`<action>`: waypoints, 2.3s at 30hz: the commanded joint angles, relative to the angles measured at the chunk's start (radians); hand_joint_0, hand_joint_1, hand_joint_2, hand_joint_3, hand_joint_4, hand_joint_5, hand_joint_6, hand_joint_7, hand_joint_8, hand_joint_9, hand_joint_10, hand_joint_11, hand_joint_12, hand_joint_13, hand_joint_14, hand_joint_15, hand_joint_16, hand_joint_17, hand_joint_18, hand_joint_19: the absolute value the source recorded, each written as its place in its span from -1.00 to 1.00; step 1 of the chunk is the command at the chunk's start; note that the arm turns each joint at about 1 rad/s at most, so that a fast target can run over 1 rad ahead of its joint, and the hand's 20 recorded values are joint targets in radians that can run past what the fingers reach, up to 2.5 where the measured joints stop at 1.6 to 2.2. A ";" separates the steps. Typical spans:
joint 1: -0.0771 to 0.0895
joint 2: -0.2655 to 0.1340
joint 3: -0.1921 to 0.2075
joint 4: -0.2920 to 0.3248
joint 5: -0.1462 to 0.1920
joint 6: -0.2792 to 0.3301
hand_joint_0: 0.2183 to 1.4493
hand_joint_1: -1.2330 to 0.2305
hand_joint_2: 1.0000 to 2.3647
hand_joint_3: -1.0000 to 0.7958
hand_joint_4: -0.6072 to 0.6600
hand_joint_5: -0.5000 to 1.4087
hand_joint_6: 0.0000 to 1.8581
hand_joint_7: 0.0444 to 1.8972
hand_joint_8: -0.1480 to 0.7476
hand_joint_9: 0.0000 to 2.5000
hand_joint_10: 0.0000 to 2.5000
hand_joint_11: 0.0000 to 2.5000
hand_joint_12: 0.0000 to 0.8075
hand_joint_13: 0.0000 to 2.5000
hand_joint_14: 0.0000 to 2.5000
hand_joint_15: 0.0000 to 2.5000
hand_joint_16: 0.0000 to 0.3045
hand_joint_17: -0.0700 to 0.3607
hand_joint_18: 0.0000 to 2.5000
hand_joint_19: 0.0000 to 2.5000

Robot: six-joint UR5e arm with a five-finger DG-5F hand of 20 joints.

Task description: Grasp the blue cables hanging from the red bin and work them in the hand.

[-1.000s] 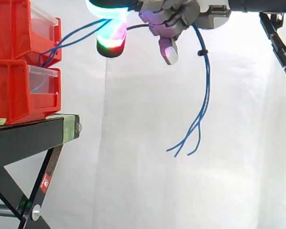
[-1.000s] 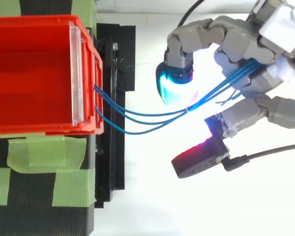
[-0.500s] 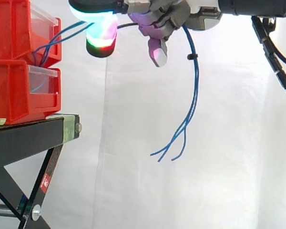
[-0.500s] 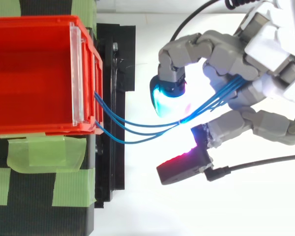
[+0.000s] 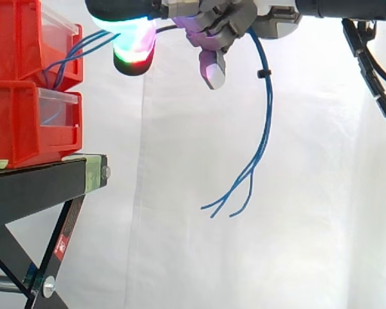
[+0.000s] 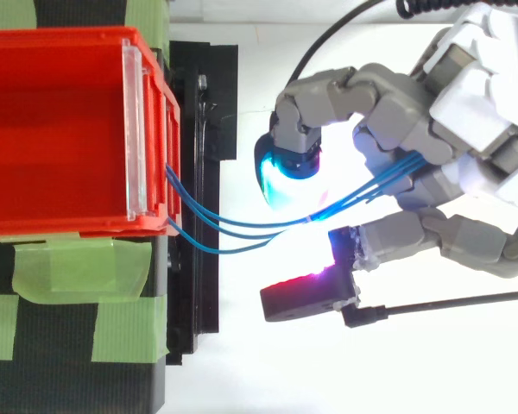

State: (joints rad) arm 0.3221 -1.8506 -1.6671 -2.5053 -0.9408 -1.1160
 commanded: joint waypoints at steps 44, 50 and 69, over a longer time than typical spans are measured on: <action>0.040 -0.053 0.000 -0.020 0.059 0.113 0.28 -0.13 -0.96 -0.09 0.39 -0.50 -0.09 0.08 0.11 0.28 1.00 1.00 0.16 0.40 1.00 0.17 0.22 -0.03 0.99 -0.55; 0.035 -0.052 0.000 -0.020 0.043 0.113 0.33 -0.08 -0.98 0.24 0.40 -0.32 -0.58 0.27 0.11 0.28 1.00 1.00 0.16 0.40 1.00 0.17 0.22 -0.03 0.99 -0.55; 0.034 -0.052 0.000 -0.018 0.051 0.113 0.34 -0.14 -0.97 0.00 0.41 -0.21 -0.95 0.41 0.11 0.28 1.00 1.00 0.16 0.40 1.00 0.17 0.22 -0.03 0.99 -0.55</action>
State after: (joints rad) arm 0.3559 -1.9030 -1.6671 -2.5244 -0.8928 -1.0032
